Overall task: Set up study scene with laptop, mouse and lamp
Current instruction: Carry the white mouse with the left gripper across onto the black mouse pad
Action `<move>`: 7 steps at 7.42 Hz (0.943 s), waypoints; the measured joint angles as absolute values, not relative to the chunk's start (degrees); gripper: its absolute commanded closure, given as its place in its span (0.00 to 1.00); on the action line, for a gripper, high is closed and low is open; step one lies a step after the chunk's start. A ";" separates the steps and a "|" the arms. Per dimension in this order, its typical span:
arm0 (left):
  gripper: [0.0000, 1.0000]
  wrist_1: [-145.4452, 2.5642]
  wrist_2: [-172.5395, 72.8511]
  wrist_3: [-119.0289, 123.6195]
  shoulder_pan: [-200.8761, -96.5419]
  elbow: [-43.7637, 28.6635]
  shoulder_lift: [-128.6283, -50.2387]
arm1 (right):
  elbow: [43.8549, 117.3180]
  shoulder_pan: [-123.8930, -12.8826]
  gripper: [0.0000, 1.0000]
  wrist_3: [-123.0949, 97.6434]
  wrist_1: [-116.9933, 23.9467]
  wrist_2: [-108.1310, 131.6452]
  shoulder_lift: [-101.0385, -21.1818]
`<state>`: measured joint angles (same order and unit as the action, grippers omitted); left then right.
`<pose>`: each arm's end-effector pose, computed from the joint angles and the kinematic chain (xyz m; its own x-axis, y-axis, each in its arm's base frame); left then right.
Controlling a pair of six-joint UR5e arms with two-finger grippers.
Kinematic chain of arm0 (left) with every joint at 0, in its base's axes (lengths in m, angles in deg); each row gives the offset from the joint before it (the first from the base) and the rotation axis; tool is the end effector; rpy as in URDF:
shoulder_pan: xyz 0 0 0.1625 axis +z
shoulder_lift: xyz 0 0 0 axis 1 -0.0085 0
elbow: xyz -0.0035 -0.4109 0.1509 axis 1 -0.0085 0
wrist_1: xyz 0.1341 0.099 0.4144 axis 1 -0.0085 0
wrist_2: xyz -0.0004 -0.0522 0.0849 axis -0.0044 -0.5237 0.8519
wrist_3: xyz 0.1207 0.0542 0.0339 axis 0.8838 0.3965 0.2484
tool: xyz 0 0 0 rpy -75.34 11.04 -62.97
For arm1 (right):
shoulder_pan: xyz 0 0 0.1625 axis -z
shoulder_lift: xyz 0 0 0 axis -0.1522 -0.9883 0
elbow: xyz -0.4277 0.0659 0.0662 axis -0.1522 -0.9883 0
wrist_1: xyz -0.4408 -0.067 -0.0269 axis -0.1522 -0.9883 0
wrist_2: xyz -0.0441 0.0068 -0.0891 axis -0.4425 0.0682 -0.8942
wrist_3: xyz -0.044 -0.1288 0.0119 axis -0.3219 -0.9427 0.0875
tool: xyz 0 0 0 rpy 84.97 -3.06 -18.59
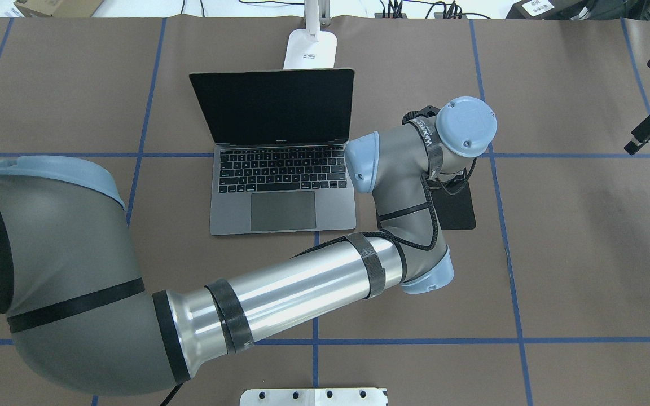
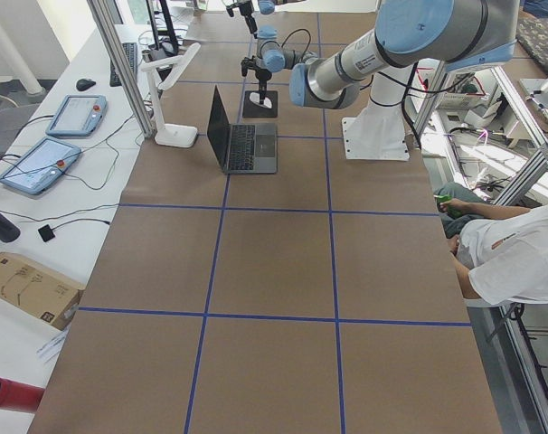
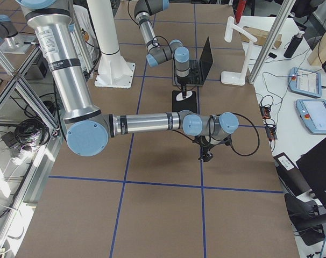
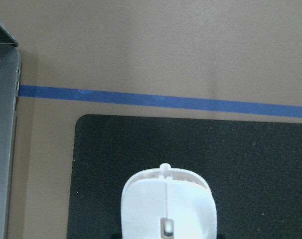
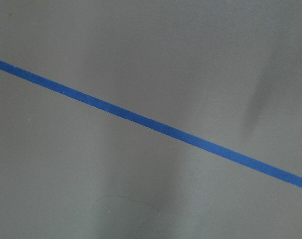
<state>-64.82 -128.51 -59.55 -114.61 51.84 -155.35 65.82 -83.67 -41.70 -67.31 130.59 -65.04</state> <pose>0.8431 -0.5154 0.0221 0.6733 -0.0631 -0.7367 0.1484 0.9876 0.0511 -0.1423 -0.6272 0.6398 0.5369 -0.3248 0.7786 0.3851 0.9155 0.1163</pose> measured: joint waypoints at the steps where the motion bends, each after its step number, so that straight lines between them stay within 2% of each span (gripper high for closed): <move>1: 0.01 -65.19 -128.28 -58.67 -114.56 51.98 -155.34 | 65.81 -83.66 0.02 -41.70 -67.33 130.59 -65.04; 3: 0.01 -65.32 -128.26 -57.28 -114.81 50.72 -155.21 | 65.82 -83.64 0.02 -41.71 -67.28 130.63 -65.04; 4: 0.01 -64.45 -128.55 -56.99 -115.29 47.74 -154.45 | 65.91 -83.64 0.02 -41.69 -67.26 130.63 -65.02; 5: 0.01 -61.72 -129.75 -56.85 -116.09 42.11 -152.08 | 66.00 -83.64 0.02 -41.67 -67.25 130.64 -64.96; 7: 0.01 -52.08 -137.65 -55.75 -119.60 22.03 -140.93 | 66.05 -83.64 0.02 -41.64 -67.25 130.58 -64.66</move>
